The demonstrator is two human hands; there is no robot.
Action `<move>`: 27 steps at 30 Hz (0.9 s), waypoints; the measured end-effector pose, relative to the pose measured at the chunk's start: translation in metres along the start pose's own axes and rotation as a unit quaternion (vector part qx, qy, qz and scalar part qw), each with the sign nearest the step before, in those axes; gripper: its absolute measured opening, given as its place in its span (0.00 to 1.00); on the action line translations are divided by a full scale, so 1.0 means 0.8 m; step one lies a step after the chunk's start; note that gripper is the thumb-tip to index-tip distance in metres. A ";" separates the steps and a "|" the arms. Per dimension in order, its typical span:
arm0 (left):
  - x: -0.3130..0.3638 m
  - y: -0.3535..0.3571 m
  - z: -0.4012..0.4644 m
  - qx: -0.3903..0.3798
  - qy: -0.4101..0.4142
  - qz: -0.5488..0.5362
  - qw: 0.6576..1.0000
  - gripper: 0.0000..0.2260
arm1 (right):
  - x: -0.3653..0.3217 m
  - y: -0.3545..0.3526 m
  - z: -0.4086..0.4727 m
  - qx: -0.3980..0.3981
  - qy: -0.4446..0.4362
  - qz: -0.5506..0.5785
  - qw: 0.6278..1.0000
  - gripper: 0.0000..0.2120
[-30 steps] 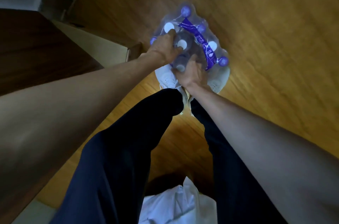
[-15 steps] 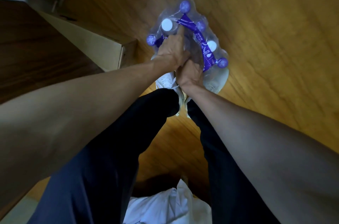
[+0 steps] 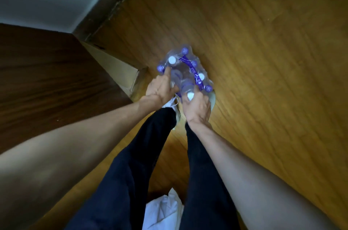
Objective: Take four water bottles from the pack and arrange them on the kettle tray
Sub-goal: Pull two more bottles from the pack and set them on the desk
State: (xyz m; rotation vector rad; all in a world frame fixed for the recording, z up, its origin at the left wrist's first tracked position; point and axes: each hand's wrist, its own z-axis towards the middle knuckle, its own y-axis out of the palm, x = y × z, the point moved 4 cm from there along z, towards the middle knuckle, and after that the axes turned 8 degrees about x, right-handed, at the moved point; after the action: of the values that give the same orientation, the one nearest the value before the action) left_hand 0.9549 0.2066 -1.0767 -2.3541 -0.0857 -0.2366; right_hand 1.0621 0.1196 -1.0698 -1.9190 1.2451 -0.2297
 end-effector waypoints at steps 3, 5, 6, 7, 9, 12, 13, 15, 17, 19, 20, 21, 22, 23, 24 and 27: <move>0.019 -0.054 -0.064 0.016 -0.020 -0.029 0.999 0.21 | -0.025 -0.068 -0.044 0.004 -0.007 -0.002 1.000 0.22; 0.034 -0.092 -0.110 0.032 -0.029 -0.055 0.998 0.18 | -0.047 -0.118 -0.078 0.012 -0.034 -0.009 0.999 0.22; 0.040 -0.111 -0.132 0.041 -0.034 -0.066 0.996 0.17 | -0.057 -0.142 -0.097 0.012 -0.049 -0.006 0.999 0.22; 0.047 -0.132 -0.154 0.054 -0.040 -0.074 0.995 0.17 | -0.066 -0.165 -0.115 0.009 -0.065 -0.003 0.998 0.22; 0.061 -0.175 -0.203 0.086 -0.051 -0.094 0.991 0.16 | -0.084 -0.212 -0.154 0.006 -0.093 -0.005 0.996 0.23; 0.081 -0.238 -0.281 0.140 -0.073 -0.132 0.978 0.15 | -0.108 -0.280 -0.209 0.021 -0.132 0.006 0.991 0.21; 0.086 -0.259 -0.307 0.162 -0.084 -0.145 0.972 0.14 | -0.118 -0.303 -0.228 0.027 -0.152 0.015 0.988 0.20; 0.095 -0.299 -0.358 0.203 -0.103 -0.170 0.959 0.13 | -0.134 -0.348 -0.263 0.032 -0.184 0.037 0.982 0.18; 0.101 -0.335 -0.405 0.246 -0.105 -0.185 0.946 0.13 | -0.153 -0.390 -0.295 0.036 -0.225 0.040 0.973 0.15; 0.105 -0.372 -0.446 0.290 -0.097 -0.185 0.934 0.14 | -0.176 -0.428 -0.327 0.033 -0.285 0.028 0.957 0.13; 0.107 -0.391 -0.466 0.309 -0.091 -0.182 0.929 0.14 | -0.188 -0.444 -0.344 0.029 -0.318 0.024 0.947 0.12; 0.107 -0.409 -0.485 0.325 -0.089 -0.183 0.924 0.14 | -0.201 -0.460 -0.362 0.027 -0.350 0.021 0.936 0.12; 0.106 -0.427 -0.505 0.344 -0.087 -0.187 0.916 0.14 | -0.213 -0.474 -0.379 0.027 -0.380 0.018 0.924 0.12; 0.103 -0.443 -0.525 0.363 -0.089 -0.196 0.907 0.14 | -0.225 -0.488 -0.396 0.029 -0.410 0.015 0.912 0.12; 0.099 -0.457 -0.545 0.379 -0.093 -0.205 0.897 0.14 | -0.237 -0.502 -0.414 0.031 -0.439 0.011 0.898 0.13; 0.077 -0.492 -0.597 0.421 -0.115 -0.219 0.873 0.14 | -0.279 -0.536 -0.468 0.031 -0.517 -0.014 0.855 0.13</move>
State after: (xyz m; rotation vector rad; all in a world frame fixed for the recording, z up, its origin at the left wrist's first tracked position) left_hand 0.8938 0.1515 -0.4599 -1.4481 -0.7000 -0.0968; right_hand 1.0392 0.1809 -0.4614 -1.5877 0.4523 0.6754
